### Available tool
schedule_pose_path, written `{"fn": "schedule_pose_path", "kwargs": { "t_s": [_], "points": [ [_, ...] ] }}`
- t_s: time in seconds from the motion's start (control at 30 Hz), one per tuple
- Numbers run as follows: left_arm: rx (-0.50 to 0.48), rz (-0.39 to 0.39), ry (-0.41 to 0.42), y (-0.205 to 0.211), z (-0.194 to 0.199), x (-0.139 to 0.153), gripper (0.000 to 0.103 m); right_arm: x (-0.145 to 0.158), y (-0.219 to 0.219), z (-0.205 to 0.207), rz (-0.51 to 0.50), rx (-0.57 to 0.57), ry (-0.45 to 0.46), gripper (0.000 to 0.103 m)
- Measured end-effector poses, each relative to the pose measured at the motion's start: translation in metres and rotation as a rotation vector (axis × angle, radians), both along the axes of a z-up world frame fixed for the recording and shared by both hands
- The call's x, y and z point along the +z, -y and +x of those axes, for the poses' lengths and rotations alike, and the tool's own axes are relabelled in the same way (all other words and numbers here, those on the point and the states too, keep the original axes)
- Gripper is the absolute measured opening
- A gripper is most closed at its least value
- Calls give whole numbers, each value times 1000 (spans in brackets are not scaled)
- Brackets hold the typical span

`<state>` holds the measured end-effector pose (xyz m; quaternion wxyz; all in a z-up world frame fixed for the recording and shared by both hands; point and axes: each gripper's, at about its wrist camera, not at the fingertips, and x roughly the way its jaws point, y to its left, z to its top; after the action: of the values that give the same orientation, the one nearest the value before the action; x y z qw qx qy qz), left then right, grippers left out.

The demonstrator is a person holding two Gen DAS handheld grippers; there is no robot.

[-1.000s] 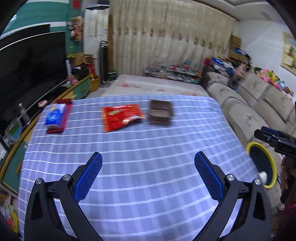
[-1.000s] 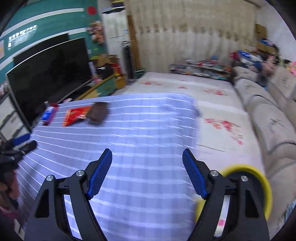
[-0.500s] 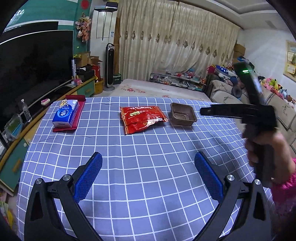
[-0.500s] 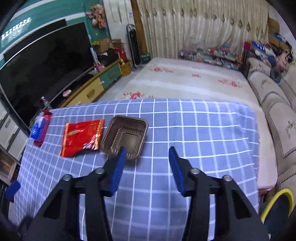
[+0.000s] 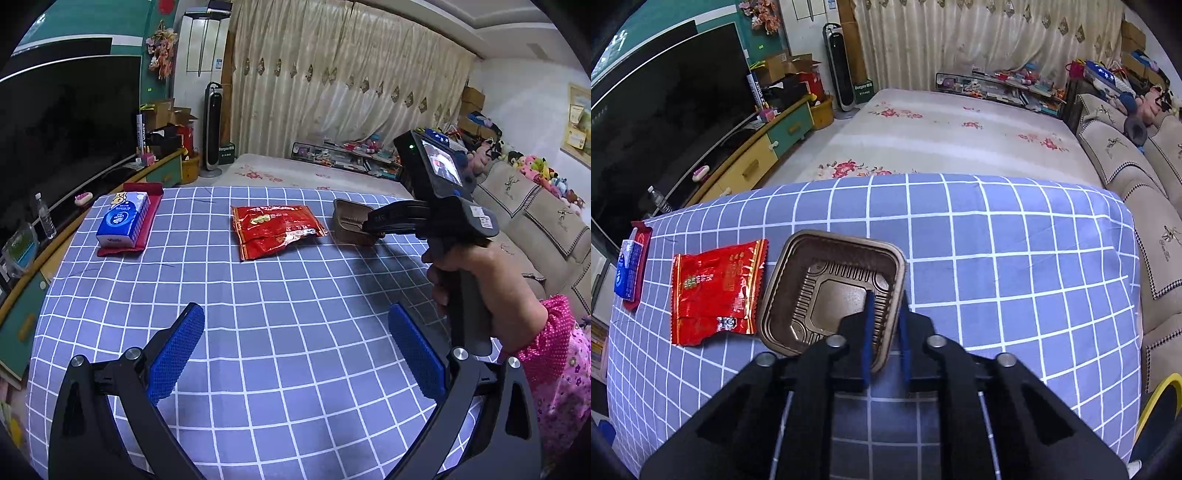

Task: Collect trash
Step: 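Carry the brown tray over the yellow bin and open the right gripper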

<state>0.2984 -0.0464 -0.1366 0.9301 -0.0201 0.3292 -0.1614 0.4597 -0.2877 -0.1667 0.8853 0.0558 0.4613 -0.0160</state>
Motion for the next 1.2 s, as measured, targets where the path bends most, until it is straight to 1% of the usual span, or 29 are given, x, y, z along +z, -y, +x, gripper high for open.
{"fn": "schedule_pose_path", "kwargs": {
  "t_s": [0.03, 0.13, 0.33, 0.47, 0.6, 0.73, 0.9, 0.97, 1.07, 1.2],
  "points": [
    [-1, 1, 2, 0, 0, 0, 98, 0, -1, 1, 1, -2, 1, 5],
    [0, 6, 9, 1, -1, 1, 98, 3, 0, -2, 13, -5, 9, 5],
    [-1, 5, 5, 1, -2, 1, 98, 25, 14, -29, 29, -3, 53, 4],
    [-1, 3, 4, 1, -2, 1, 98, 45, 39, -62, 46, -17, 90, 4],
    [0, 7, 6, 1, -3, 0, 98, 58, 76, -107, 44, -58, 118, 4],
    [-5, -3, -1, 1, -2, 0, 98, 62, 134, -165, 37, -157, 126, 4],
    [-5, 0, -7, 3, -2, -2, 98, 50, 205, -234, 11, -341, 98, 4],
    [-6, 4, -10, 4, -1, -3, 98, 40, 230, -256, -5, -413, 75, 5],
    [-8, 15, -11, 6, -1, -5, 98, 23, 265, -280, -1, -502, 33, 5],
    [-8, 25, -15, 8, 0, -7, 98, 2, 294, -301, -13, -585, -11, 5]
  ]
}}
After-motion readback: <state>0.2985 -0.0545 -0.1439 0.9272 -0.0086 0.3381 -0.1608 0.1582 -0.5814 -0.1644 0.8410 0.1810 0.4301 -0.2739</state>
